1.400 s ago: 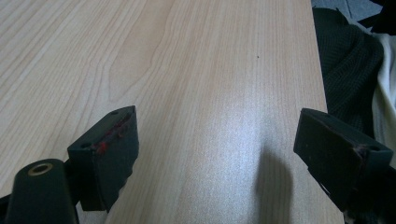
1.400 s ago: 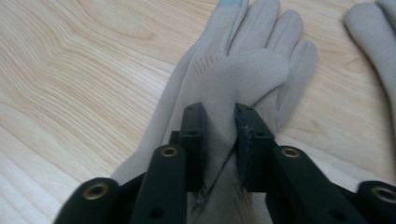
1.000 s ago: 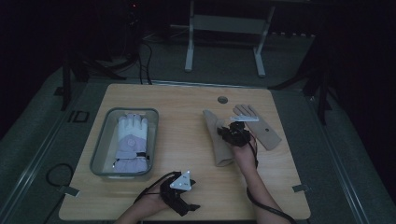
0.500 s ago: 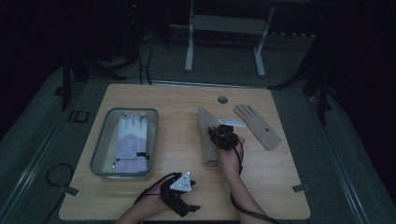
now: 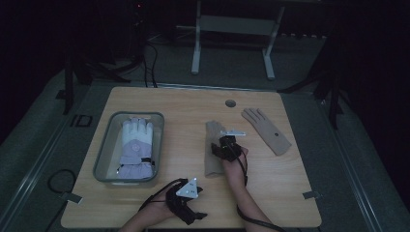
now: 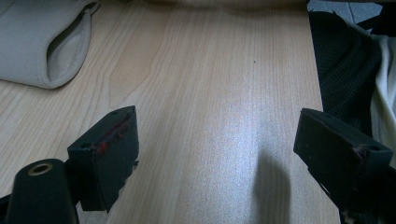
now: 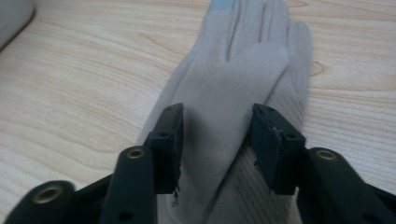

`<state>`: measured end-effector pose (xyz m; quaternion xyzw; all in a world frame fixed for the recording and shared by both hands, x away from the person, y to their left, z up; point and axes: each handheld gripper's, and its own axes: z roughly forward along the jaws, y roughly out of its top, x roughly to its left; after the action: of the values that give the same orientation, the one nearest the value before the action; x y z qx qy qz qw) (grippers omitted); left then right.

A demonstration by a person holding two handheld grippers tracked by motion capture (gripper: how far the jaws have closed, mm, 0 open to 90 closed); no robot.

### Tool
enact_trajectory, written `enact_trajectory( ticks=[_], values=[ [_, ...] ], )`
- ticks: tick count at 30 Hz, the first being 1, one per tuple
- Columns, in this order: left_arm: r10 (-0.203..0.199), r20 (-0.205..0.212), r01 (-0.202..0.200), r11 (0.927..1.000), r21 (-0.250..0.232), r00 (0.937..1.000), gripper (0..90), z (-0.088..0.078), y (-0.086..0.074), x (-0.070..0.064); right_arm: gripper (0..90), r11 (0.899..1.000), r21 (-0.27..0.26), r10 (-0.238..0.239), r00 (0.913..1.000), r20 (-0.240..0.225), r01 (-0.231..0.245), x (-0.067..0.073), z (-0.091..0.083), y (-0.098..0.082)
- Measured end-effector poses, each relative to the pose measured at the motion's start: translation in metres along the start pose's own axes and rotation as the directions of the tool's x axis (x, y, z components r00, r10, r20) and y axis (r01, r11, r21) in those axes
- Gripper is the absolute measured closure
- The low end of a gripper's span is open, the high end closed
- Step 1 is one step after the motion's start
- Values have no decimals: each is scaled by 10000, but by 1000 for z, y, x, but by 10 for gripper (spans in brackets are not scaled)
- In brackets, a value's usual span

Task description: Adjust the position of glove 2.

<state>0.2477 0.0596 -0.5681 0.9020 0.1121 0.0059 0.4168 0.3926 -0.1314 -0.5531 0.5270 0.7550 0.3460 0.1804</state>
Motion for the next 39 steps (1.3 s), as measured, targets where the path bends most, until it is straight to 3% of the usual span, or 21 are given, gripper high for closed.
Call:
enact_trajectory(
  ticks=[4, 9, 20, 25, 32, 39],
  values=[
    [-10, 54, 10, 10000, 23, 10000, 144, 0, 0, 0, 522, 9998, -122, -178, 9998, -86, 177, -4, -11, 4],
    [47, 63, -47, 10000, 75, 10000, 144, 1, 0, -1, 531, 9976, -467, -516, 9985, -152, 509, -23, -28, 9],
    [12, 7, -12, 10000, 39, 10000, 144, 0, 0, 0, 526, 9949, -842, -538, 9983, 234, 556, -89, -54, 10],
    [17, -6, -17, 10000, 40, 10000, 144, 0, 0, 0, 500, 9953, -824, -481, 9978, 458, 517, -112, -58, 11],
    [-31, 13, 31, 10000, 45, 10000, 144, 0, -1, 0, 474, 9943, -678, -767, 9943, 741, 817, -132, -59, 13],
    [-80, 14, 80, 10000, -28, 10000, 144, -1, -1, 1, 484, 9954, -690, -594, 9935, 974, 663, -156, -59, 16]
  ],
)
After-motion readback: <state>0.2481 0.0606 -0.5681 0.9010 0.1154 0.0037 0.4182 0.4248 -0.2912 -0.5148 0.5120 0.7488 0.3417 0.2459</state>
